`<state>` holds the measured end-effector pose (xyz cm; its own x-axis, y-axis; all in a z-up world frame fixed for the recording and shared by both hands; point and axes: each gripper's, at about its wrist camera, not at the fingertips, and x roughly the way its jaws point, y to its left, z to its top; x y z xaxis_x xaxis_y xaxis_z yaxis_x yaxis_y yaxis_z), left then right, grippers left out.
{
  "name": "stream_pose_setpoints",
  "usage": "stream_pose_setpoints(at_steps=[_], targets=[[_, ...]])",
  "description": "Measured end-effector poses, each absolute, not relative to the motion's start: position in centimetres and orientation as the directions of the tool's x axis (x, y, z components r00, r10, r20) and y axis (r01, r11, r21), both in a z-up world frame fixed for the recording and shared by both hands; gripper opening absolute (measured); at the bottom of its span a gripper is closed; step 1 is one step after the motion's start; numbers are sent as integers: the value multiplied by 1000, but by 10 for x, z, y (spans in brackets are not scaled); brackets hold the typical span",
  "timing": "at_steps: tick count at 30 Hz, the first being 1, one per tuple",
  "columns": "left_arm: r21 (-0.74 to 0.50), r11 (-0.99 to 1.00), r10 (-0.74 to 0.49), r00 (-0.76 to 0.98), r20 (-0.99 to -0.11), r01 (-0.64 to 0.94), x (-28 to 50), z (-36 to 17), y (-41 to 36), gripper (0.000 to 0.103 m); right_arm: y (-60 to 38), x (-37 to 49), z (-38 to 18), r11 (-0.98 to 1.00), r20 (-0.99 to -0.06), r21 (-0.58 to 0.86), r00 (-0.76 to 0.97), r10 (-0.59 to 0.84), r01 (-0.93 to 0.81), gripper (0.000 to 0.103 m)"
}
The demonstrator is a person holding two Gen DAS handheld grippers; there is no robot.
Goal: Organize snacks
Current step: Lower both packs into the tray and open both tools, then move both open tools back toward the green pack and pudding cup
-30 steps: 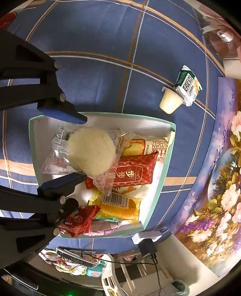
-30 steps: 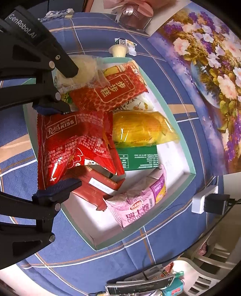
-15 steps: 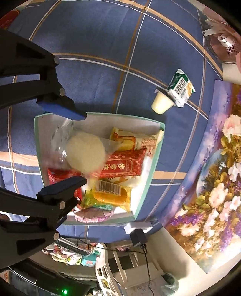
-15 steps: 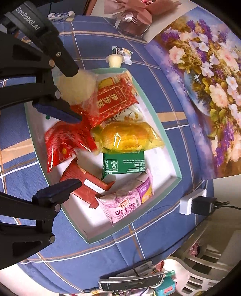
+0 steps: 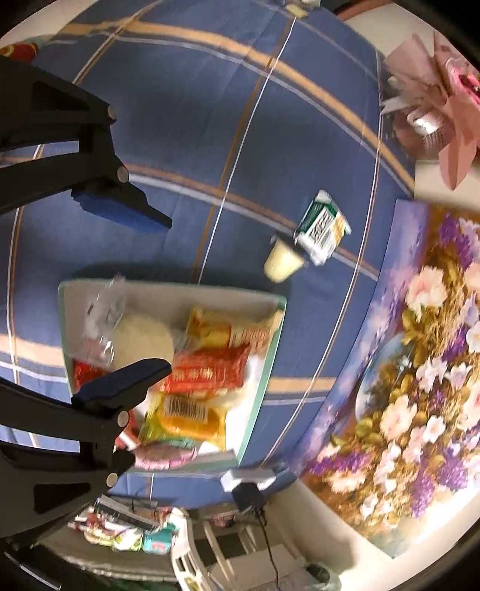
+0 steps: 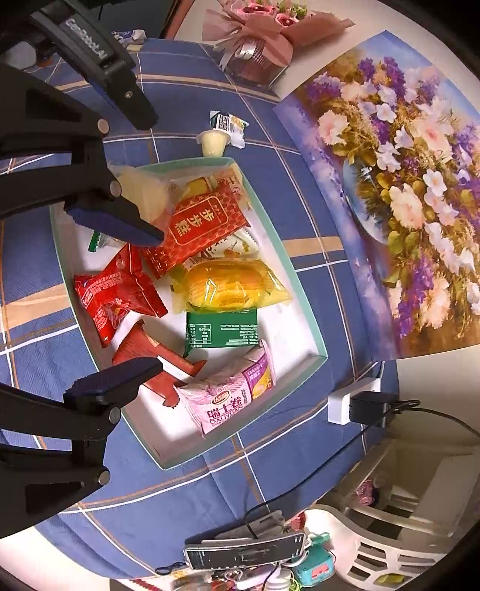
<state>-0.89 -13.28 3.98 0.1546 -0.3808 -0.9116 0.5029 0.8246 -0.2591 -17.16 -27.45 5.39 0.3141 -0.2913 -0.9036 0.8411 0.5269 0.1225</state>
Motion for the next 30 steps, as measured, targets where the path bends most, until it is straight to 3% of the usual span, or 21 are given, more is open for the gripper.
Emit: stream_pose_setpoints(at_steps=[1,3,10,13,19,25,30], targets=[[-232,834,-361,176,-916,501,-7,39,-131,74,-274,-171,54,527,-902,127,318,-290,840,68],[-201,844,-338,201,-919,497,-4,38,-128,89,-274,-171,54,527,-899,132,325,-293,840,74],[-149,864,-302,257,-918,481,4,37,-120,95,-273,-170,54,534,-891,136,338,-302,834,85],[-141,868,-298,272,-915,476,5,37,-118,96,-272,-170,55,532,-887,140,345,-309,835,103],[-124,876,-286,295,-912,466,9,38,-117,103,-271,-169,55,534,-883,137,348,-316,834,103],[-143,873,-301,286,-910,465,13,40,-115,103,-269,-167,55,541,-884,136,348,-312,830,103],[-85,877,-262,321,-910,473,14,43,-114,103,-267,-163,55,544,-887,129,342,-311,829,103]])
